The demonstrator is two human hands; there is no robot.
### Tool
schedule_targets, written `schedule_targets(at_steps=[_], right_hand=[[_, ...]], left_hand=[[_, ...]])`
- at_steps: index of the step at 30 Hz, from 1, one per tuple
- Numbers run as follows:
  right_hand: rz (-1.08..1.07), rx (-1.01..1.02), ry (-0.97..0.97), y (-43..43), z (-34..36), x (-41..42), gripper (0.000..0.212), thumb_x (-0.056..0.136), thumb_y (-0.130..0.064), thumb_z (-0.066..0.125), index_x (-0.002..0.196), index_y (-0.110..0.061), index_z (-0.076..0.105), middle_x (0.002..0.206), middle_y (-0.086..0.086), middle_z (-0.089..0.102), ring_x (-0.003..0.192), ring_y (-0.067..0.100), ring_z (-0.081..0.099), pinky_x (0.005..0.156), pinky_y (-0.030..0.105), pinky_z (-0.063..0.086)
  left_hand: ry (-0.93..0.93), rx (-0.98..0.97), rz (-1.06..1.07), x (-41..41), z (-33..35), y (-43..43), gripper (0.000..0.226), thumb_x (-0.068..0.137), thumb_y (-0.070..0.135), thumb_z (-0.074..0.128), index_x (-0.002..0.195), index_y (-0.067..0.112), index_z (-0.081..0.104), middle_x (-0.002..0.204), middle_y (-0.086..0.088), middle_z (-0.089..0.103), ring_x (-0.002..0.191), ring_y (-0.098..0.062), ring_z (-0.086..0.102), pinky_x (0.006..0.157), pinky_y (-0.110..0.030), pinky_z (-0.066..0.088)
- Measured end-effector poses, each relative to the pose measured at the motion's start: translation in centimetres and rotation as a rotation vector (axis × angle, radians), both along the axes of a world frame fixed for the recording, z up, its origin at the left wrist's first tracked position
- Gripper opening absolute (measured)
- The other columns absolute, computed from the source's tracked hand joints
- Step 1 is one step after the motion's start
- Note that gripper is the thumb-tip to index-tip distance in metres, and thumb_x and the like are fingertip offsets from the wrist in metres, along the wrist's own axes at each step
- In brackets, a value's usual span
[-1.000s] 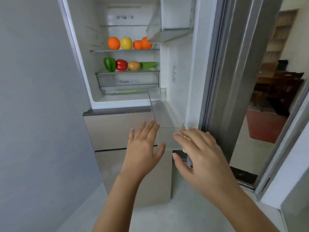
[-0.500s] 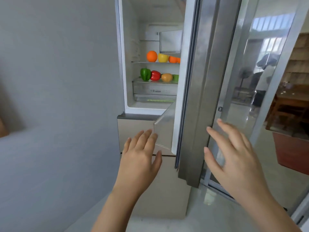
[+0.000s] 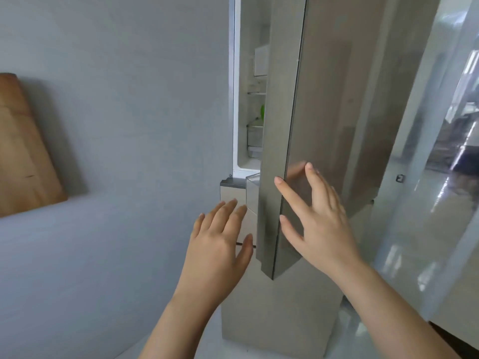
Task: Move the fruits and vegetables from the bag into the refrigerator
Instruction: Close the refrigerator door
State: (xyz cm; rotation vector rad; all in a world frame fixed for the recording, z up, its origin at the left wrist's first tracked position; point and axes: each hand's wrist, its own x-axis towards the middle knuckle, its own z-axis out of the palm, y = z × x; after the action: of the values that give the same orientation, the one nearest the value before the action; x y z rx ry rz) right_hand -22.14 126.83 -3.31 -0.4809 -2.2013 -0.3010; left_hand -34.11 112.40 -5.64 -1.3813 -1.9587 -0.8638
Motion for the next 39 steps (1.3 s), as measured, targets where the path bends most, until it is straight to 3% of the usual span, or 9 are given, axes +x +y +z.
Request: schedule_targets(at_steps=[2, 7, 12, 22, 35, 39], right_hand=[[0.031, 0.034, 0.021, 0.9, -0.4, -2.7, 0.052, 0.087, -0.038, 0.039, 0.139, -0.028, 0.036, 0.144, 0.028, 0.027, 0.131, 0.041, 0.028, 0.101, 0.053, 0.031], [0.089, 0.141, 0.094, 3.4, -0.9, -9.7, 0.046, 0.087, -0.035, 0.044, 0.133, -0.030, 0.041, 0.148, 0.023, 0.018, 0.138, 0.041, 0.013, 0.104, 0.061, 0.003], [0.177, 0.223, 0.126, 6.8, -0.6, -17.0, 0.042, 0.085, -0.031, 0.051, 0.126, -0.024, 0.049, 0.148, 0.020, 0.013, 0.138, 0.040, 0.012, 0.107, 0.058, -0.005], [0.086, 0.280, 0.134, 13.5, -1.1, -29.5, 0.043, 0.082, -0.029, 0.055, 0.124, -0.021, 0.052, 0.148, 0.025, 0.023, 0.137, 0.043, 0.013, 0.108, 0.057, -0.006], [-0.217, 0.337, 0.030, 23.9, -3.0, -39.9, 0.060, 0.086, -0.047, 0.046, 0.141, -0.027, 0.031, 0.153, 0.018, -0.008, 0.140, 0.038, 0.003, 0.104, 0.064, 0.005], [-0.281, 0.354, 0.016, 23.9, -3.3, -40.5, 0.062, 0.086, -0.050, 0.043, 0.142, -0.026, 0.030, 0.152, 0.022, 0.000, 0.139, 0.041, 0.003, 0.104, 0.064, 0.003]], left_hand=[[-0.005, -0.007, 0.038, -2.1, -0.4, 0.8, 0.046, 0.082, 0.033, 0.041, 0.117, 0.007, 0.057, 0.122, -0.013, 0.061, 0.113, -0.031, 0.056, 0.087, -0.054, 0.049], [-0.019, -0.031, 0.143, -7.2, -1.2, 3.3, 0.047, 0.082, 0.033, 0.042, 0.116, 0.005, 0.059, 0.121, -0.014, 0.061, 0.112, -0.033, 0.057, 0.086, -0.055, 0.049], [-0.033, -0.038, 0.243, -11.8, -1.4, 5.8, 0.047, 0.083, 0.034, 0.041, 0.116, 0.006, 0.058, 0.120, -0.015, 0.061, 0.112, -0.034, 0.057, 0.086, -0.054, 0.049], [-0.060, -0.053, 0.316, -20.8, -2.2, 10.0, 0.045, 0.083, 0.033, 0.041, 0.118, 0.009, 0.056, 0.122, -0.013, 0.060, 0.114, -0.033, 0.055, 0.087, -0.053, 0.049], [-0.021, -0.045, 0.133, -34.2, -2.1, 18.5, 0.044, 0.084, 0.032, 0.041, 0.117, 0.008, 0.056, 0.122, -0.014, 0.060, 0.113, -0.033, 0.056, 0.088, -0.051, 0.048], [-0.015, -0.033, 0.088, -35.9, -2.2, 20.0, 0.043, 0.083, 0.031, 0.042, 0.117, 0.007, 0.055, 0.121, -0.015, 0.060, 0.112, -0.034, 0.056, 0.087, -0.052, 0.049]])
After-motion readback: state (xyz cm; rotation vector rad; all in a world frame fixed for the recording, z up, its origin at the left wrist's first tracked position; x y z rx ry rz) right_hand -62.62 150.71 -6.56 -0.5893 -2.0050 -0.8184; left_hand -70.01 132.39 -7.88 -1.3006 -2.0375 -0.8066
